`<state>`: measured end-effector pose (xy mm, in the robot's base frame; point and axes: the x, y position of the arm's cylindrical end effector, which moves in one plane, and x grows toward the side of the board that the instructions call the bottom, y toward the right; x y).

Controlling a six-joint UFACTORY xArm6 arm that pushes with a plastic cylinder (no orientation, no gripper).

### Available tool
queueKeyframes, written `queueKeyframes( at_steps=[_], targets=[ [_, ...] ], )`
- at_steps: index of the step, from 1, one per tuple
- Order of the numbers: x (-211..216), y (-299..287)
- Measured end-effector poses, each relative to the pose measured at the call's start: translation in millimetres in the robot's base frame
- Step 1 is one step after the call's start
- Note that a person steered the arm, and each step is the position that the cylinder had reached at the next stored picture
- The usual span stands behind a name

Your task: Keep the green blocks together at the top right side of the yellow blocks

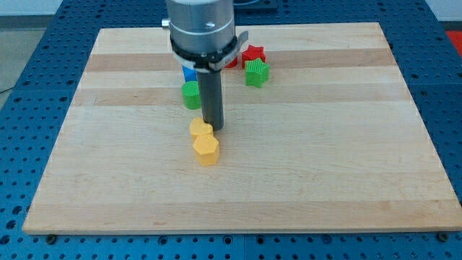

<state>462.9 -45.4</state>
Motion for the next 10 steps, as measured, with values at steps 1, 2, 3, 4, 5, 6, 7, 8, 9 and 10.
queueKeyframes(
  at_steps=[1, 2, 3, 4, 5, 6, 7, 8, 9, 10],
  targets=[
    [-13, 0],
    [-20, -35],
    [-10, -105],
    [-28, -135],
    [-51, -88],
    [-83, -18],
    [-106, 39],
    [-102, 37],
    [-111, 27],
    [-139, 50]
  ],
)
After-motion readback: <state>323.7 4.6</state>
